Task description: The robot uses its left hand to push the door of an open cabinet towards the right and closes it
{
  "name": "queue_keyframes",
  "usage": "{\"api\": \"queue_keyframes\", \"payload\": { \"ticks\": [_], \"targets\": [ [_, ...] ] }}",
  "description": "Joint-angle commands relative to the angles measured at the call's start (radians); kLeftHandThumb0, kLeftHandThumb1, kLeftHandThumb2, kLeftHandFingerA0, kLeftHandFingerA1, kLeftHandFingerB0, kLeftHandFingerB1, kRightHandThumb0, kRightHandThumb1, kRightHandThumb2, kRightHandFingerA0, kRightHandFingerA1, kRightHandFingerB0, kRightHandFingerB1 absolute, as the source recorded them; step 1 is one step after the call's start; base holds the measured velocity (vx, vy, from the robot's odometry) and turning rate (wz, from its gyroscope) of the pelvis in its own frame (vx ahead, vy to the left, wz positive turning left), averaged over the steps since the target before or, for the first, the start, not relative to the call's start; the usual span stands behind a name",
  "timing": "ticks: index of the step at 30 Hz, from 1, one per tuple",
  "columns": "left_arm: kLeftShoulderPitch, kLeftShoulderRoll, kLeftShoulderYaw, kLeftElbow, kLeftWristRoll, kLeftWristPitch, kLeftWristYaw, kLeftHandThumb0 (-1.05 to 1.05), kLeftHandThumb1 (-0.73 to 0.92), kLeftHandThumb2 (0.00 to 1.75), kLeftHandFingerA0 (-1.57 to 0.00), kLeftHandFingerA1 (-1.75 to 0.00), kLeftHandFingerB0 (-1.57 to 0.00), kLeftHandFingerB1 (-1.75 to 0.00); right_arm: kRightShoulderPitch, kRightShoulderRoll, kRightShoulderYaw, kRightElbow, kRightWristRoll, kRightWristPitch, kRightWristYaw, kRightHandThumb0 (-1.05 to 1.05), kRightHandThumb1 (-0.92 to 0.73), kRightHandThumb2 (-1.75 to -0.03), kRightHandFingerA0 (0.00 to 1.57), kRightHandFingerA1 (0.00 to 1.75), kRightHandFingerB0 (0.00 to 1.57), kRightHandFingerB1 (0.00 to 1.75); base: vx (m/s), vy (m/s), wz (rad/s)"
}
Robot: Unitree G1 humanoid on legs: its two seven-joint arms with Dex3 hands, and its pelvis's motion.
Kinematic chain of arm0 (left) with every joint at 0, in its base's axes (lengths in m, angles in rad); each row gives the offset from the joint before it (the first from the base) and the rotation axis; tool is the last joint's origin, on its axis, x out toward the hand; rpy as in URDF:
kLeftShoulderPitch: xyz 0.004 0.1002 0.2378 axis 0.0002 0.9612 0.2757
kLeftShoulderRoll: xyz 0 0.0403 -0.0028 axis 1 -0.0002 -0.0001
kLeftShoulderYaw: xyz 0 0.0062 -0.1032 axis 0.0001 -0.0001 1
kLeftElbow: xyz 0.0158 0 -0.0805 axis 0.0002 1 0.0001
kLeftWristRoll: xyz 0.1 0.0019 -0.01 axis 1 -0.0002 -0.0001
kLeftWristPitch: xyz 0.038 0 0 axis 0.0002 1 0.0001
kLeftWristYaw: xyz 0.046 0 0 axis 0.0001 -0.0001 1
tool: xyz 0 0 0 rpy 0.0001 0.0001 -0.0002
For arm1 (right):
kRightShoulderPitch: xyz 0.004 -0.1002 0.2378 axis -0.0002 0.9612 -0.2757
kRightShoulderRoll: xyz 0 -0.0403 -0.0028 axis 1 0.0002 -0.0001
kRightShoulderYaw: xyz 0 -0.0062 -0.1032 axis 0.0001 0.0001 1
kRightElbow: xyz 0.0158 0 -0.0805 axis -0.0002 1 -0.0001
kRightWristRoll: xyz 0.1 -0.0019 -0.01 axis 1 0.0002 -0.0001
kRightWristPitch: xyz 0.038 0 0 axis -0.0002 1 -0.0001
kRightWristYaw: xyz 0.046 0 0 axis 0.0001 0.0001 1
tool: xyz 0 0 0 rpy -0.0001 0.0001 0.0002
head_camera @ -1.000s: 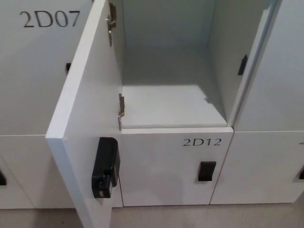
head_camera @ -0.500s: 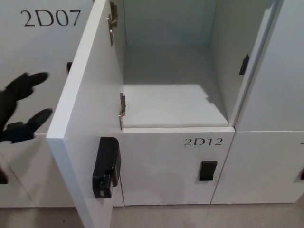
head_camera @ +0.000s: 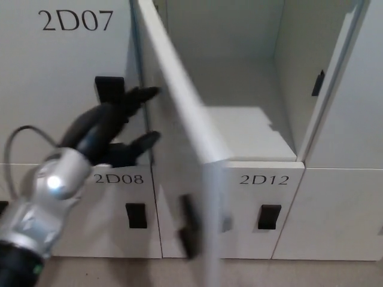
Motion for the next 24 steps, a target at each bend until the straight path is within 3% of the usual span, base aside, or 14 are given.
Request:
{"api": "queue_keyframes", "payload": {
  "ticks": [1,3,4,5,6,7,8,9,10,11,12,16,17,24],
  "targets": [
    [-0.243,-0.350,-0.271,0.034,0.144,0.201,-0.146,-0.35,0.52,1.10,0.00,-0.48,0.00,-0.47,-0.014,-0.005,0.002,-0.001,-0.015,0.012,-0.013,-0.54,-0.88,-0.67,0.33,0.33,0.37,0.33,0.00,0.000,0.00],
    [-0.246,-0.349,-0.275,0.033,0.142,0.208,-0.145,-0.35,0.52,1.10,0.00,-0.48,0.00,-0.47,-0.014,-0.003,0.002,-0.001,-0.015,0.012,-0.014,-0.54,-0.88,-0.67,0.33,0.33,0.37,0.33,0.00,0.000,0.00],
    [-0.348,-0.526,-0.338,0.047,0.119,0.193,-0.197,-0.84,0.91,0.76,-0.26,-0.32,-0.19,-0.29,-0.019,0.015,0.000,-0.003,-0.013,0.008,-0.027,-0.63,-0.76,-1.05,0.27,0.47,0.34,0.50,0.00,0.000,0.00],
    [-0.425,-0.659,-0.385,0.057,0.102,0.182,-0.236,-0.84,0.91,0.76,-0.26,-0.32,-0.19,-0.29,-0.022,0.028,-0.002,-0.005,-0.011,0.005,-0.037,-0.63,-0.76,-1.05,0.27,0.47,0.34,0.50,0.00,0.000,0.00],
    [-0.489,-0.794,-0.439,0.042,0.074,0.176,-0.292,-0.30,0.92,1.37,-0.01,-0.59,0.00,-0.44,-0.037,0.044,-0.003,-0.006,-0.010,0.010,-0.044,-0.63,-0.76,-1.05,0.27,0.47,0.34,0.50,0.00,0.000,0.00],
    [-0.530,-0.897,-0.482,0.020,0.047,0.174,-0.343,-0.30,0.92,1.37,-0.01,-0.59,0.00,-0.44,-0.053,0.057,-0.002,-0.007,-0.010,0.017,-0.048,-0.63,-0.76,-1.05,0.27,0.47,0.34,0.50,0.03,-0.004,-0.07],
    [-0.525,-0.923,-0.494,0.006,0.028,0.178,-0.360,-0.02,0.92,1.57,0.00,-0.56,0.00,-0.39,-0.058,0.060,-0.002,-0.008,-0.011,0.020,-0.049,-0.63,-0.76,-1.05,0.27,0.47,0.34,0.50,0.00,0.000,0.00],
    [-0.512,-0.943,-0.500,-0.003,0.012,0.182,-0.373,-0.02,0.92,1.57,0.00,-0.56,0.00,-0.39,-0.061,0.062,-0.002,-0.007,-0.012,0.022,-0.049,-0.63,-0.76,-1.05,0.27,0.47,0.34,0.50,0.00,0.000,0.00],
    [-0.509,-0.949,-0.501,-0.003,0.011,0.182,-0.376,-0.02,0.92,1.57,0.00,-0.56,0.00,-0.39,-0.061,0.062,-0.002,-0.007,-0.012,0.022,-0.049,-0.63,-0.76,-1.05,0.27,0.47,0.34,0.50,0.00,0.000,0.00],
    [-0.468,-0.928,-0.546,-0.087,-0.028,0.185,-0.403,0.52,0.92,1.49,0.00,-0.30,0.00,-0.04,-0.071,0.055,-0.002,-0.007,-0.014,0.025,-0.044,-0.63,-0.76,-1.05,0.27,0.47,0.34,0.50,0.00,0.000,0.00],
    [-0.437,-0.914,-0.579,-0.150,-0.054,0.187,-0.424,0.52,0.92,1.49,0.00,-0.30,0.00,-0.04,-0.079,0.049,-0.001,-0.007,-0.016,0.027,-0.040,-0.63,-0.76,-1.05,0.27,0.47,0.34,0.50,0.00,0.000,0.00],
    [-0.374,-0.856,-0.630,-0.246,-0.079,0.191,-0.445,0.39,0.92,1.49,0.00,-0.24,0.00,-0.02,-0.078,0.037,0.000,-0.004,-0.021,0.024,-0.032,-0.63,-0.76,-1.05,0.27,0.47,0.34,0.50,0.01,-0.003,-0.02],
    [-0.344,-0.806,-0.629,-0.267,-0.078,0.190,-0.445,0.00,0.92,1.36,0.00,0.00,0.00,0.00,-0.082,0.037,0.000,-0.003,-0.021,0.023,-0.027,-0.63,-0.76,-1.05,0.27,0.47,0.34,0.50,0.00,0.000,0.00],
    [-0.242,-0.514,-0.574,-0.458,-0.078,0.241,-0.494,-0.39,0.92,1.07,0.00,-0.03,0.00,-0.01,-0.111,0.050,-0.009,0.005,-0.016,0.024,-0.012,-0.63,-0.76,-1.05,0.27,0.47,0.34,0.50,0.00,0.000,0.00]
  ]
}}
